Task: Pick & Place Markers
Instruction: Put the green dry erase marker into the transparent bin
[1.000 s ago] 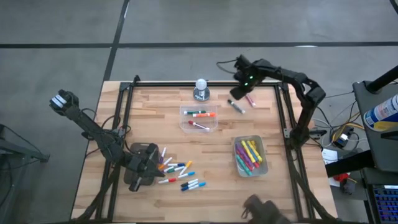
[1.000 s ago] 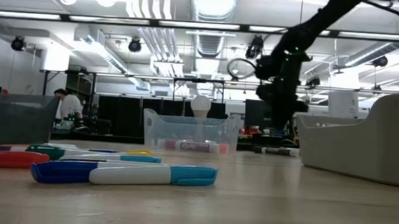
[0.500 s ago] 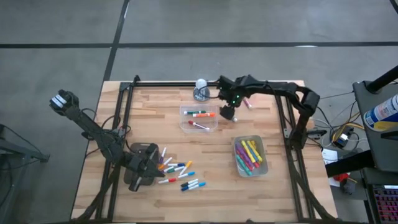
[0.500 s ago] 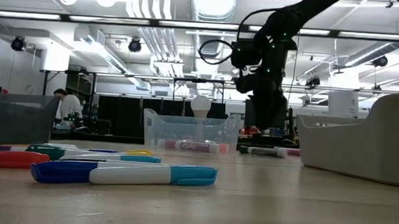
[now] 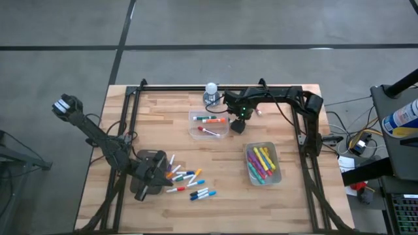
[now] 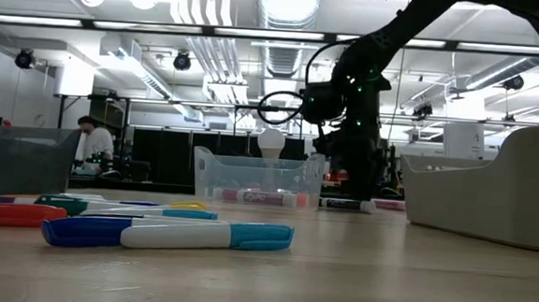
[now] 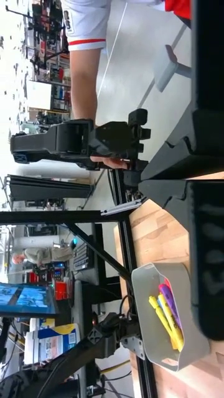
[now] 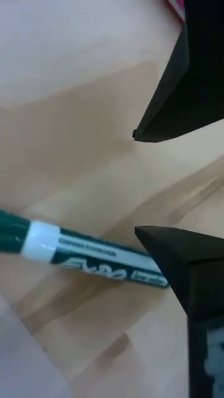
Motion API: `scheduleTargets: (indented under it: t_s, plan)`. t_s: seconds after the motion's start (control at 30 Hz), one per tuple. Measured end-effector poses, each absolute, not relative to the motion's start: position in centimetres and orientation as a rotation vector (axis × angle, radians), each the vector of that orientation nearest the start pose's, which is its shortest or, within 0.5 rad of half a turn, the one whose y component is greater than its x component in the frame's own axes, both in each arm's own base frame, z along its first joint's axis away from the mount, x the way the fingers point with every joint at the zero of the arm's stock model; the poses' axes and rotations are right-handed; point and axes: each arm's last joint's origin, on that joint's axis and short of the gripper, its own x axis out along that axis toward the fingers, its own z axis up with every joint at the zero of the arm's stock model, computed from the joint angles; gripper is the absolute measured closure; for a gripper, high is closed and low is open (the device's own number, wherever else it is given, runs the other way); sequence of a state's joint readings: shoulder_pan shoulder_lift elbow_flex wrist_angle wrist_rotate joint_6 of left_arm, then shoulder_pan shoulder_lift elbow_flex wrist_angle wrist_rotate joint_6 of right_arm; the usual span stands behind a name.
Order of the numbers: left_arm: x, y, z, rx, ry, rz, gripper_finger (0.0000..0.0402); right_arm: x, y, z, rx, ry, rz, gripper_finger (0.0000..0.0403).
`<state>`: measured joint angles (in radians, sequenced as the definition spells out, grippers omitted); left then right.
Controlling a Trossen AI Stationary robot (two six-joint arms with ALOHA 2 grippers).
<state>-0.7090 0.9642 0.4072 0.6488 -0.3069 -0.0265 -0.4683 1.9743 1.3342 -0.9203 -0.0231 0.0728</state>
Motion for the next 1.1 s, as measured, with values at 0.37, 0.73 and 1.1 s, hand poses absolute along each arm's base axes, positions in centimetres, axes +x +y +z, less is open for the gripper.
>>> scheduleTargets:
  t_s: [0.37, 0.73, 1.1]
  plan:
    - [16.1, -12.6, 25.1, -0.071, -0.081, -0.402, 0.0401, 31.9, -15.8, 15.6, 0.451, 1.538, -0.404, 0.0181]
    - [16.1, -12.6, 25.1, -0.069, -0.08, -0.402, 0.0401, 31.7, -14.6, 16.0, 0.474, 1.588, -0.412, 0.0181]
    - [16.1, -12.6, 25.1, -0.056, -0.079, -0.401, 0.0401, 33.0, -12.7, 18.0, 0.492, 1.448, -0.365, 0.0181]
